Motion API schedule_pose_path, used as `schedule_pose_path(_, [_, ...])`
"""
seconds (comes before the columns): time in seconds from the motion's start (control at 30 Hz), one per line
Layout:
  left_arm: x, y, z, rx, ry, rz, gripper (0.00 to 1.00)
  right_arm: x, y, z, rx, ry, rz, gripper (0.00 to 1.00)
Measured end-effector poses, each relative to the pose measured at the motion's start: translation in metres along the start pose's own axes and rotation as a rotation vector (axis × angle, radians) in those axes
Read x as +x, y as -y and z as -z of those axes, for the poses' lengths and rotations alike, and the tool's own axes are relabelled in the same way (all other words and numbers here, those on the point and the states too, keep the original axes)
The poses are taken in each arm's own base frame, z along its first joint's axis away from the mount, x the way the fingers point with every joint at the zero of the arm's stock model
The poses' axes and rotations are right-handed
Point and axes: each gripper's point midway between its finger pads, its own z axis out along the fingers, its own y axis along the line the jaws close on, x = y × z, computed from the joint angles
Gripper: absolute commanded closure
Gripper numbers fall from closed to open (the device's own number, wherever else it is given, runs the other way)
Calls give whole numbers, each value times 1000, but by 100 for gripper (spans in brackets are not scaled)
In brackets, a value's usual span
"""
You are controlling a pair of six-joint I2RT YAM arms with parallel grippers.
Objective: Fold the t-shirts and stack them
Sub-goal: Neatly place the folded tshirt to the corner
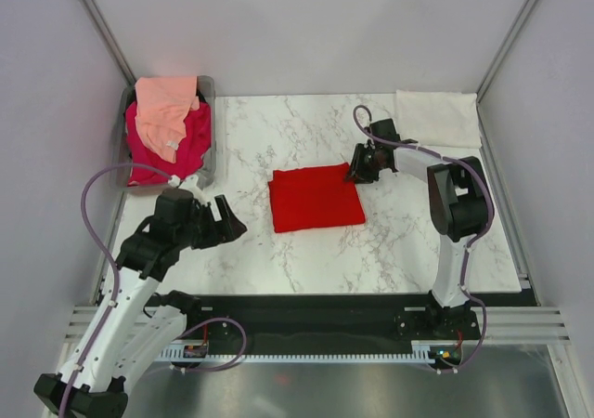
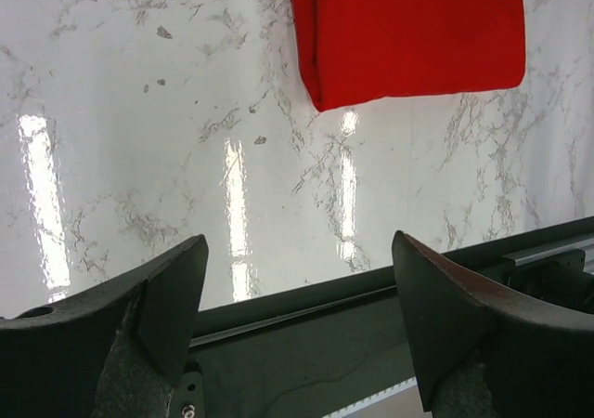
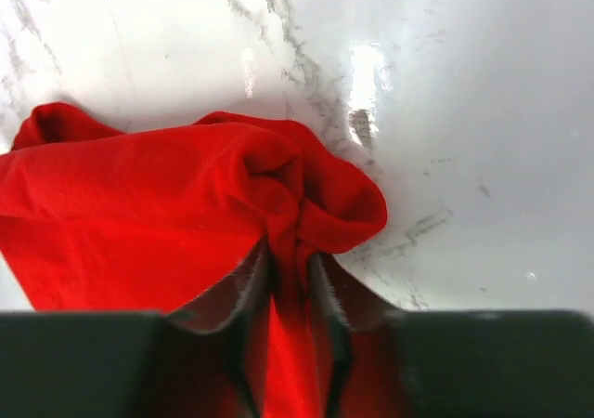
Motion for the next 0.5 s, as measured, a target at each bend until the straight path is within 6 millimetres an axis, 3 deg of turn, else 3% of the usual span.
schedule_pose_path(0.03, [1, -1, -1, -4, -5, 0, 13, 0, 0, -3, -5, 0, -3, 79])
schedule_pose_path(0.07, [1, -1, -2, -7, -10, 1, 13, 2, -1, -5, -19, -4, -7, 97])
schedule_pose_path(0.1, [1, -2, -3, -10, -13, 2, 13, 2, -2, -6, -31, -4, -3, 100])
schedule_pose_path(0.33, [-8, -3, -6, -22, 25, -3, 16, -2, 0, 0, -4, -10, 8, 100])
schedule_pose_path(0.5, [-13, -10, -13, -71, 34, -3, 19, -50, -5, 29, 103, 85, 93, 100])
